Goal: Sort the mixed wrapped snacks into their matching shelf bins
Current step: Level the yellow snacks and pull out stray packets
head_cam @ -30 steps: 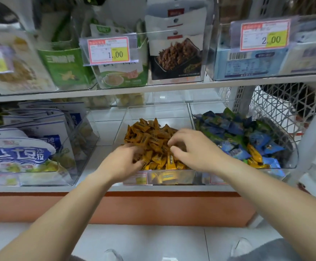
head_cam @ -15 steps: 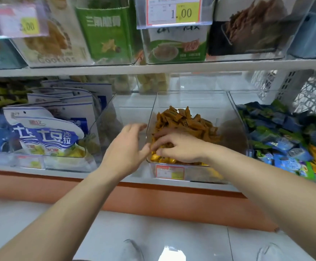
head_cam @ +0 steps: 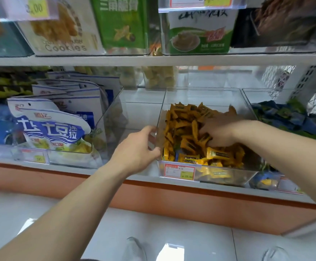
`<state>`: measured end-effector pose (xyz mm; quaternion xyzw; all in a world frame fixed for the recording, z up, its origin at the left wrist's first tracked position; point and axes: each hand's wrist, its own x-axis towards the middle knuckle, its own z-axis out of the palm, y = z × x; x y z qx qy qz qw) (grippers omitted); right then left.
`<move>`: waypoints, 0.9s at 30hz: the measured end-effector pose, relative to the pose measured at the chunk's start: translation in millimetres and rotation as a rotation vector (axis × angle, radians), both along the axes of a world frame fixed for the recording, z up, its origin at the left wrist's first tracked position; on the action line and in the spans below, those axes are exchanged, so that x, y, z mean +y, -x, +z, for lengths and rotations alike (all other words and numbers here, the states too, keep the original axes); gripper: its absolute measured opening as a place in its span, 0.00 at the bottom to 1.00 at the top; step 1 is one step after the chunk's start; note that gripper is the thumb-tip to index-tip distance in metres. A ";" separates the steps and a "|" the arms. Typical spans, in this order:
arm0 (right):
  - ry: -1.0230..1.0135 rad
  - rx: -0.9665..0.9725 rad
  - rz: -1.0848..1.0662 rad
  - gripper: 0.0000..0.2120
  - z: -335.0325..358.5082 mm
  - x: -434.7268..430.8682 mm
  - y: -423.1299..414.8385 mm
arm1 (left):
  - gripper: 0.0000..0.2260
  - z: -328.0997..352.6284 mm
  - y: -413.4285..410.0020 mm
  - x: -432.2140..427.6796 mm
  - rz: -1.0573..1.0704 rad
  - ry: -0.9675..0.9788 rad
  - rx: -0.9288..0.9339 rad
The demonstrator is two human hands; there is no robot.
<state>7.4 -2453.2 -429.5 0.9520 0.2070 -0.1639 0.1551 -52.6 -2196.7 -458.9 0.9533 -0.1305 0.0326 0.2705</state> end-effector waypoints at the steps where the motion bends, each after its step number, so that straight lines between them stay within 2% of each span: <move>1: -0.003 0.013 -0.029 0.18 7.2 -3.6 0.3 | 0.24 0.0 -0.8 -1.0 -0.001 0.005 0.004; 3: -0.061 -0.037 -0.041 0.15 18.7 -2.4 1.0 | 0.24 0.5 -2.4 -2.9 -0.001 0.018 0.009; 5: -0.227 -0.147 0.022 0.11 19.2 9.4 0.2 | 0.23 1.5 -3.9 -4.8 -0.001 0.037 0.018; 6: -0.342 -0.144 0.057 0.09 15.6 18.2 0.1 | 0.23 1.9 -4.6 -5.6 -0.001 0.046 0.023; 8: -0.523 -0.005 0.080 0.08 1.9 37.8 0.8 | 0.23 2.1 -5.6 -5.9 0.000 0.053 0.031; 9: -0.549 0.074 0.076 0.09 -7.6 44.7 -0.6 | 0.22 1.8 -5.9 -6.0 0.002 0.055 0.036; 13: -0.370 0.181 0.056 0.16 -39.9 48.6 -13.9 | 0.24 0.5 -7.1 -4.7 0.001 0.065 0.060; 18: -0.353 0.212 0.012 0.23 -45.6 44.7 -21.0 | 0.24 1.0 -9.0 -4.0 0.002 0.073 0.076; 24: -0.484 0.294 -0.099 0.16 -40.3 48.1 -18.9 | 0.23 0.9 -9.9 -2.8 -0.006 0.088 0.070; 27: -0.463 0.305 -0.132 0.12 -40.0 50.8 -16.2 | 0.22 0.3 -10.6 -3.0 0.004 0.086 0.058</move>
